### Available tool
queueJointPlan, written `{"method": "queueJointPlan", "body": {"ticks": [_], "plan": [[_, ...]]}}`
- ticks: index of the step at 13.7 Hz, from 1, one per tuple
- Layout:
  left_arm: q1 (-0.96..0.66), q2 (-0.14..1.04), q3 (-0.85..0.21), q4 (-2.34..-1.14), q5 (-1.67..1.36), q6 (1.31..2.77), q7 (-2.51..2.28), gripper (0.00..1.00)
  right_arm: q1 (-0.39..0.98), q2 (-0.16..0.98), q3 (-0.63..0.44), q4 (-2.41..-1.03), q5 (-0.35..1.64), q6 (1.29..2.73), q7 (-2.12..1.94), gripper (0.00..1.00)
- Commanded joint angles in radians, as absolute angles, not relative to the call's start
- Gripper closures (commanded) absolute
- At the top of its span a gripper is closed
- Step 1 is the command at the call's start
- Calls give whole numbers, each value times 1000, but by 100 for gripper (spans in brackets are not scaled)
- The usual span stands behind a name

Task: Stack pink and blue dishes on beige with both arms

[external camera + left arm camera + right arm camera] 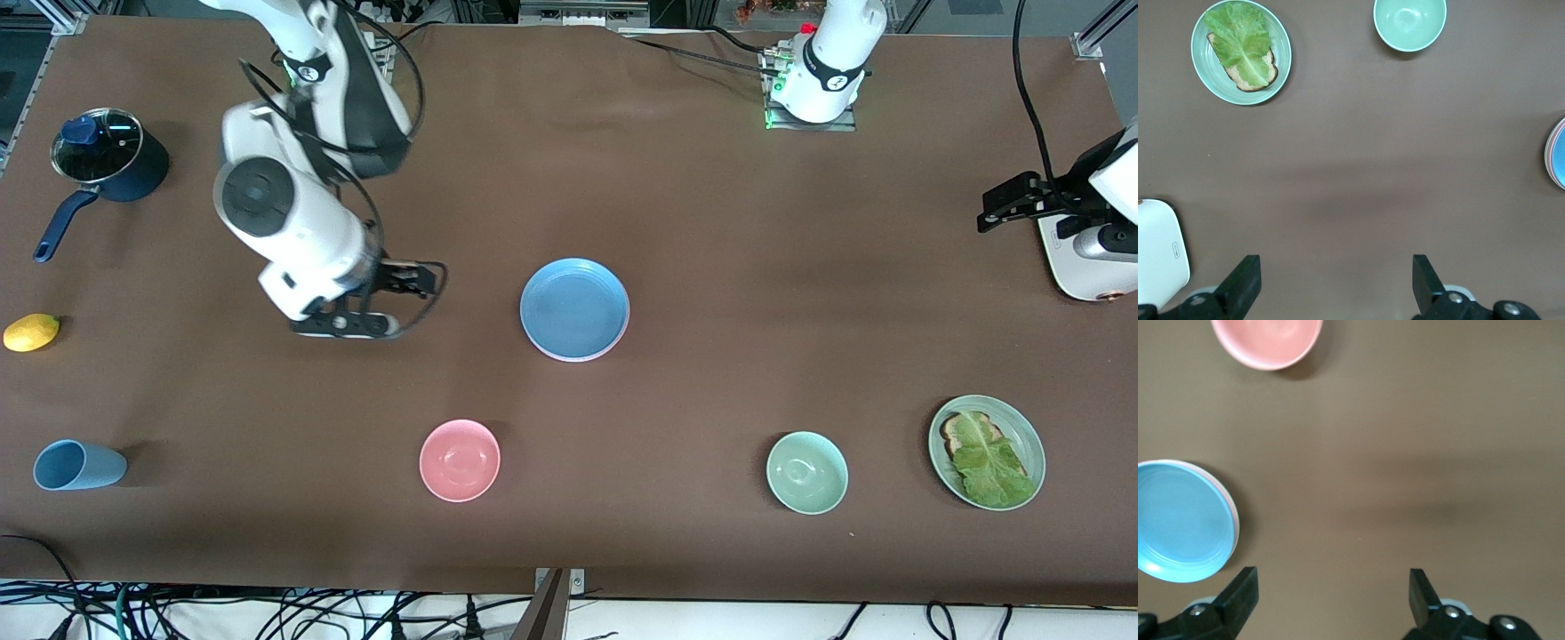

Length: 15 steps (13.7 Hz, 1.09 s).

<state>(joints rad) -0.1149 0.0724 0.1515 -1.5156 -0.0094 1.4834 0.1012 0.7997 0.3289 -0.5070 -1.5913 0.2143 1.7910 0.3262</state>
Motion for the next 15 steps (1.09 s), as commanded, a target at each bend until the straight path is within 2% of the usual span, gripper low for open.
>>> {"method": "queueJointPlan", "body": {"ticks": [1, 5, 7, 10, 13, 15], "plan": [[-117, 80, 152, -1491, -25, 1473, 94, 0, 766, 296, -572, -1524, 207, 1656, 247, 0], [-115, 81, 152, -1493, -25, 1473, 92, 0, 623, 232, -554, -1457, 190, 1582, 204, 0], [-115, 81, 152, -1493, -25, 1473, 92, 0, 449, 174, -395, -1459, 163, 1465, 142, 0], [-117, 81, 152, -1493, -25, 1474, 94, 0, 199, 97, -131, -1511, 34, 1459, 124, 0], [-118, 81, 152, -1493, -25, 1474, 95, 0, 45, 22, -3, -1644, 12, 1581, 126, 0], [-118, 81, 152, -1493, -25, 1474, 100, 0, 6, 5, 29, -1651, 15, 1586, 133, 0]]}}
